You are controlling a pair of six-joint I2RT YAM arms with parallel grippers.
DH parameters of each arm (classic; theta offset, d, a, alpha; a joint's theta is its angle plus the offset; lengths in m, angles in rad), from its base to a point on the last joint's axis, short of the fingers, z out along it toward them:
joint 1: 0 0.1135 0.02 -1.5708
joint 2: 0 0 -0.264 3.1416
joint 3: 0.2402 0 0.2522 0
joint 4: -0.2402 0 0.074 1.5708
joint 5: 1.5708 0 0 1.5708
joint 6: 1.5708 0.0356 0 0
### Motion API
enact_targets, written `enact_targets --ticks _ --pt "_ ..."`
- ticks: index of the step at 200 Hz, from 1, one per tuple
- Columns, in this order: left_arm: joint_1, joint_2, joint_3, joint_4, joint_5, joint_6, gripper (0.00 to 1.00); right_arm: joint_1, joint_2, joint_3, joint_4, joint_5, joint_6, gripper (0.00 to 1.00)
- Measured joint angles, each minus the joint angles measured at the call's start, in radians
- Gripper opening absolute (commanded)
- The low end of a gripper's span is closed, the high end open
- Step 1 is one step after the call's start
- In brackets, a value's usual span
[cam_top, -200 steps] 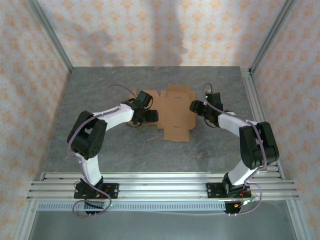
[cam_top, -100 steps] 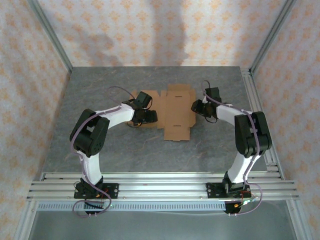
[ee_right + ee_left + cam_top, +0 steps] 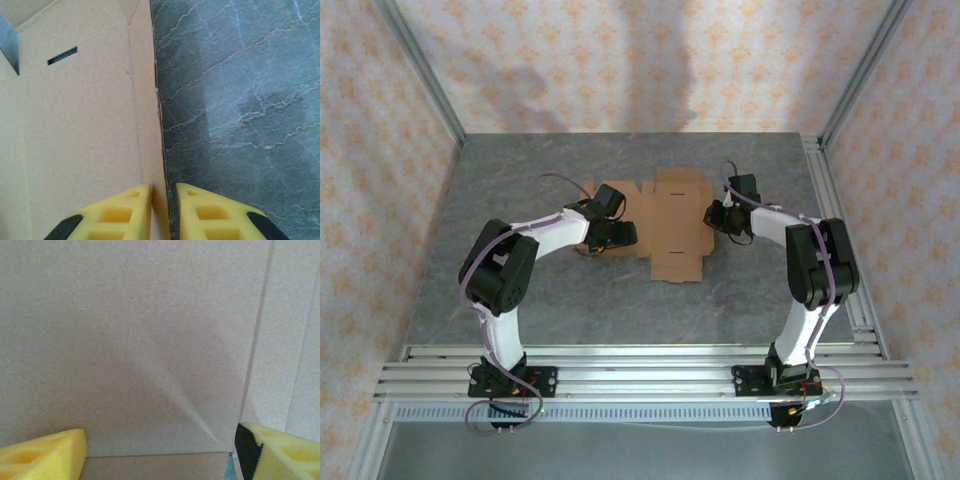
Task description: Fold the paper box
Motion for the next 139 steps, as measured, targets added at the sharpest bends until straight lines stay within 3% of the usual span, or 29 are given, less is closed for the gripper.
enact_targets --ticks 11,34,84,120,139 --pt "-0.002 -0.004 -0.006 0.006 0.004 -0.003 0.8 0.0 0.0 -0.003 0.01 -0.004 0.006 0.17" --pt "-0.002 -0.006 -0.01 0.014 0.011 -0.003 0.8 0.002 0.0 -0.004 0.014 -0.013 0.021 0.0" --pt "-0.002 -0.035 -0.024 0.02 0.008 -0.003 0.88 0.013 0.0 0.024 -0.082 0.054 -0.036 0.0" --pt "0.0 -0.109 -0.061 0.032 -0.029 -0.012 1.0 0.049 0.0 0.153 -0.293 0.227 -0.124 0.0" --pt "0.013 -0.146 -0.084 0.04 -0.047 -0.023 1.0 0.089 0.013 0.237 -0.404 0.354 -0.154 0.0"
